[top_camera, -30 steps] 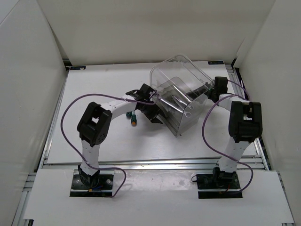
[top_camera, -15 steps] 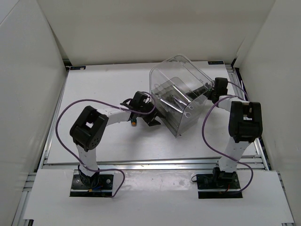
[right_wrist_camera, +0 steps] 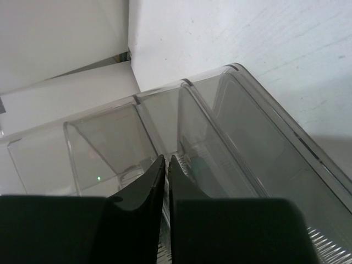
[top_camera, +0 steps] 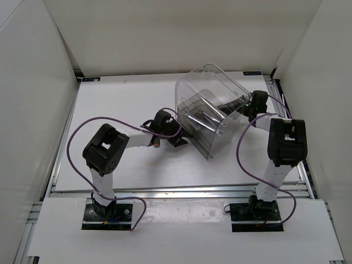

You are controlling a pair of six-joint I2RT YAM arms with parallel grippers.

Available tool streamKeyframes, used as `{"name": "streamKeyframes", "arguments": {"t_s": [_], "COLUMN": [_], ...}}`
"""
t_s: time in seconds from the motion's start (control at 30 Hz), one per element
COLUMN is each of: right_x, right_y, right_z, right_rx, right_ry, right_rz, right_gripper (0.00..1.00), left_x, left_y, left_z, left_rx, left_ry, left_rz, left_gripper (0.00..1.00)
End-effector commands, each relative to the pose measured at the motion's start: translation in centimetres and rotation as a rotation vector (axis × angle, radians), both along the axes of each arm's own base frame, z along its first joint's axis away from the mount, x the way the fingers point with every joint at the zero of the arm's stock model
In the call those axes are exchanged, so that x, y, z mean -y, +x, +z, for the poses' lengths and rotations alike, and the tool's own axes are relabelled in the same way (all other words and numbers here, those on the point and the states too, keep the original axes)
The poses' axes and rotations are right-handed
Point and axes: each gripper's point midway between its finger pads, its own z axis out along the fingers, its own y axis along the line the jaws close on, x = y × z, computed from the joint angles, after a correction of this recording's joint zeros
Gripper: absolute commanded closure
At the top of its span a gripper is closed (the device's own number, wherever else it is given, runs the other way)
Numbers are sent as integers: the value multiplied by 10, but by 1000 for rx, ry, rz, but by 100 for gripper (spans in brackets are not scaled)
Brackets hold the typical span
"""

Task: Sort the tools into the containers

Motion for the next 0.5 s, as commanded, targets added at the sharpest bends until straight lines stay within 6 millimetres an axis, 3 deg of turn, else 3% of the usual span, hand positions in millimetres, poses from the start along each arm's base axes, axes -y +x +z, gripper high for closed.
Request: {"name": "streamKeyframes", "arguments": {"t_s": [0.0,0.17,0.23,0.47], "right_x": [-8,-1,3,14], "right_y": [-13,-14,-17,-21], "right_z": [25,22,17,6], "right_rx": [61,43,19,-6], "right_ry": [68,68,65,60], "right_rz": [94,84,79,62], "right_gripper": [91,91,91,91], "left_x": [16,29,33,41], "left_y": [38,54,61,87], "left_z": [34,42,32,34], "left_rx": [184,204,186,190], "left_ry": [-100,-176,-171,-205], "left_rz": [65,95,97,120], "left_gripper": [48,53,55,63]}}
